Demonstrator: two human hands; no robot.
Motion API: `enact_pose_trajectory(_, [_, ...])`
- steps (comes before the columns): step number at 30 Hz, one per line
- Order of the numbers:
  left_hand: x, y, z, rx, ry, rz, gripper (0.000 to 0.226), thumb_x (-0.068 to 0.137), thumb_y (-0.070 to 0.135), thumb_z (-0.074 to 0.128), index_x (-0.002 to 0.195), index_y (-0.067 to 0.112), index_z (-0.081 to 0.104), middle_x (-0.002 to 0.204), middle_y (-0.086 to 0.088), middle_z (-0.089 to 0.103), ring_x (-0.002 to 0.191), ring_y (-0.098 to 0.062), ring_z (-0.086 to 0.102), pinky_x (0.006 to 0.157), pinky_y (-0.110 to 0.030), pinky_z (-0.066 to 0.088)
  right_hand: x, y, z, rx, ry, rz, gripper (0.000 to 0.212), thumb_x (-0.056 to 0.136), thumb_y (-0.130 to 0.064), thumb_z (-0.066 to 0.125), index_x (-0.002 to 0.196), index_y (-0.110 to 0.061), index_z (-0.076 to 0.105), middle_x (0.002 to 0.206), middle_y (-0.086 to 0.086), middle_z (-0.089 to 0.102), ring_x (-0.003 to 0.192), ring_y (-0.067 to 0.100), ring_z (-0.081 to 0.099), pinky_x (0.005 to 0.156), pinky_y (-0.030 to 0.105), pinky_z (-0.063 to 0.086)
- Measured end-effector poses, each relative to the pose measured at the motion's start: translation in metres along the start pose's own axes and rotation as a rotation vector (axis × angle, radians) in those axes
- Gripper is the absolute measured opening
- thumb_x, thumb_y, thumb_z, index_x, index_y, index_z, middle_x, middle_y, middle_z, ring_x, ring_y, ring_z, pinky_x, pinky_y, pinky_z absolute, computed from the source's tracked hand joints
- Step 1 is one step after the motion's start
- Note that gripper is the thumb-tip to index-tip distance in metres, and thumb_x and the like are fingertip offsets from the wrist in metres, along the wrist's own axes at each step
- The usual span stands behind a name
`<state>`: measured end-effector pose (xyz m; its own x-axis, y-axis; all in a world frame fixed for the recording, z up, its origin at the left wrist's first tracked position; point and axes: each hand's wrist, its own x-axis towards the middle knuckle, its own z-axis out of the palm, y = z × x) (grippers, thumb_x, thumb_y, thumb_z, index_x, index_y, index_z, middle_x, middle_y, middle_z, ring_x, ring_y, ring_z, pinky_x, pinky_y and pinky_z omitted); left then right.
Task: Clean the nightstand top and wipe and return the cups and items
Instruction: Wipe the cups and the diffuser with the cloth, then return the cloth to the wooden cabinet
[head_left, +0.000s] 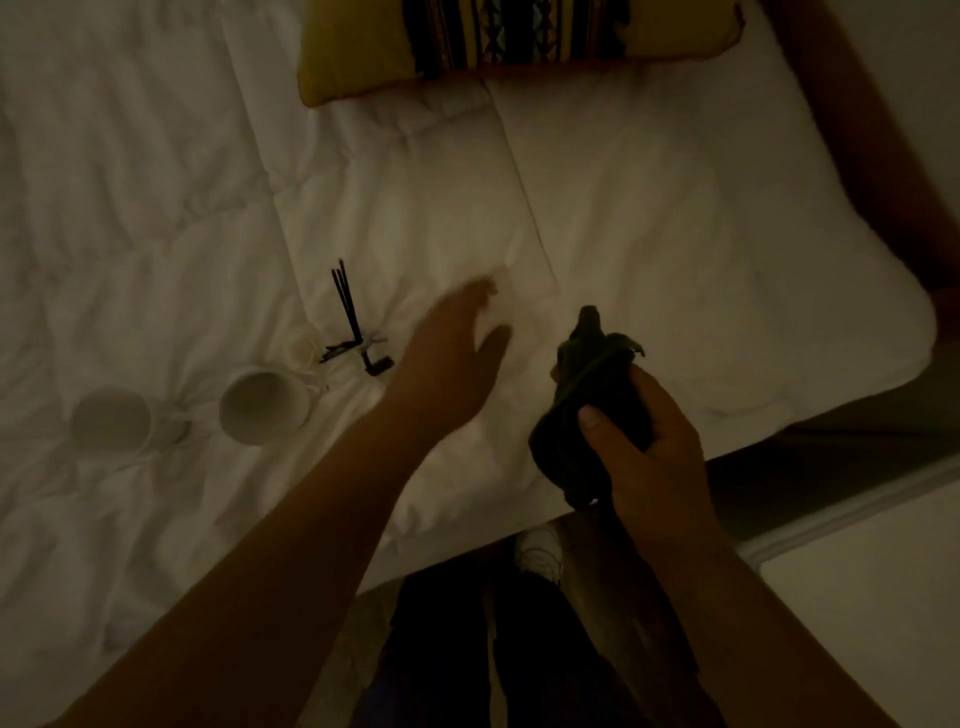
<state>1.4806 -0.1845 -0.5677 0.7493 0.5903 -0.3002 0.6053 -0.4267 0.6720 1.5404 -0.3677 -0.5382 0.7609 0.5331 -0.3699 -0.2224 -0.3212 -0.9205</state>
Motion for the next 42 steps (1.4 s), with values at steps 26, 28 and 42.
enact_pose_trajectory(26, [-0.456,0.019,-0.328,-1.756,0.491,-0.004,0.036,0.07,0.028,0.08,0.103,0.016,0.07,0.116,-0.009,0.066,0.109,-0.027,0.062,0.089,-0.039,0.05,-0.237,-0.33,0.254,0.01,-1.111,-0.057,0.038,0.087,-0.002,0.061,0.116,-0.026,0.062,0.115,0.006,0.067,0.105,0.022,0.067,0.083,0.036,0.056])
enact_pose_trajectory(28, [-0.496,0.003,-0.34,-1.766,0.651,0.016,0.026,0.079,0.036,0.07,0.097,0.019,0.074,0.114,-0.006,0.068,0.108,-0.023,0.063,0.089,-0.036,0.052,-0.274,-0.334,0.292,-0.06,-1.253,-0.113,0.039,0.09,-0.004,0.059,0.116,-0.033,0.061,0.115,0.003,0.066,0.104,0.018,0.067,0.081,0.033,0.056])
enact_pose_trajectory(42, [-0.811,-0.119,-0.427,-1.173,1.679,-0.317,0.073,0.08,-0.021,0.055,0.128,0.033,0.053,0.124,-0.008,0.05,0.111,-0.031,0.062,0.081,-0.045,0.058,-0.573,-0.298,0.539,-0.579,-1.845,-0.899,0.082,0.067,-0.012,0.084,0.13,-0.044,0.044,0.154,-0.01,0.012,0.13,0.006,0.027,0.086,0.001,0.04])
